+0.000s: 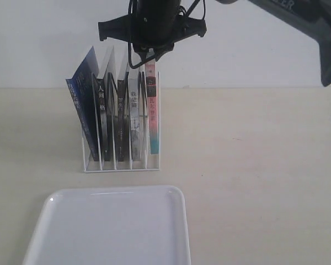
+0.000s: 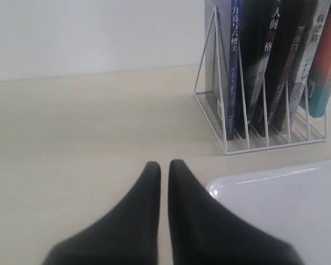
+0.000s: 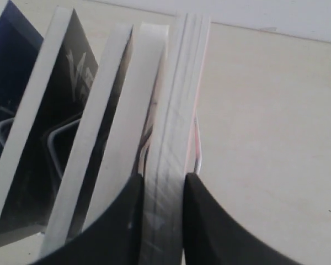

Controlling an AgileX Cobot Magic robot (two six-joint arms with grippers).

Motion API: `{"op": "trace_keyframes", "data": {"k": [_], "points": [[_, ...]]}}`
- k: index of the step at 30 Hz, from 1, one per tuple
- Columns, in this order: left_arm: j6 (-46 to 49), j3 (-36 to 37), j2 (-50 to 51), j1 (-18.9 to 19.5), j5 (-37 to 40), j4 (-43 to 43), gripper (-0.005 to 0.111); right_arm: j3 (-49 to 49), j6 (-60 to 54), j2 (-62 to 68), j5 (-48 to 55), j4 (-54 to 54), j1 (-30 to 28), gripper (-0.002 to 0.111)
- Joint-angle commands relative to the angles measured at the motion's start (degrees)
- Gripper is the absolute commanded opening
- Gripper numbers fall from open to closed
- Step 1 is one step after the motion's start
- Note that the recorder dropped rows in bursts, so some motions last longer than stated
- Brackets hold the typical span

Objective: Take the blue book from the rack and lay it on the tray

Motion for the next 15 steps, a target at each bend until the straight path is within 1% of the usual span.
{"op": "trace_keyframes", "data": {"k": [1, 6, 8, 9, 13, 14, 15], "points": [[-0.38, 0.19, -0.18, 0.2, 0.04, 0.0, 0.005, -0.72, 0.43, -0.48, -0.27, -0.76, 0.05, 0.003], [-0.38, 0.19, -0.18, 0.2, 0.04, 0.0, 0.005, -0.72, 1.25, 0.61, 0.64, -0.87, 0.05, 0.003], [-0.38, 0.19, -0.18, 0.2, 0.04, 0.0, 0.005, -0.72, 1.32, 0.73, 0.64, -0.77, 0.05, 0.005], [-0.38, 0.19, -0.18, 0.2, 0.04, 0.0, 0.005, -0.72, 1.32, 0.73, 0.64, -0.77, 0.05, 0.008], [-0.38, 0.19, -0.18, 0.2, 0.04, 0.0, 0.005, -0.72, 1.31, 0.73, -0.53, -1.06, 0.05, 0.034], [-0.38, 0.19, -0.18, 0.2, 0.04, 0.0, 0.005, -0.72, 1.31, 0.73, -0.77, -1.06, 0.05, 0.039], [-0.38, 0.19, -0.18, 0.2, 0.04, 0.0, 0.005, -0.72, 1.31, 0.73, -0.78, -1.06, 0.05, 0.041]]}}
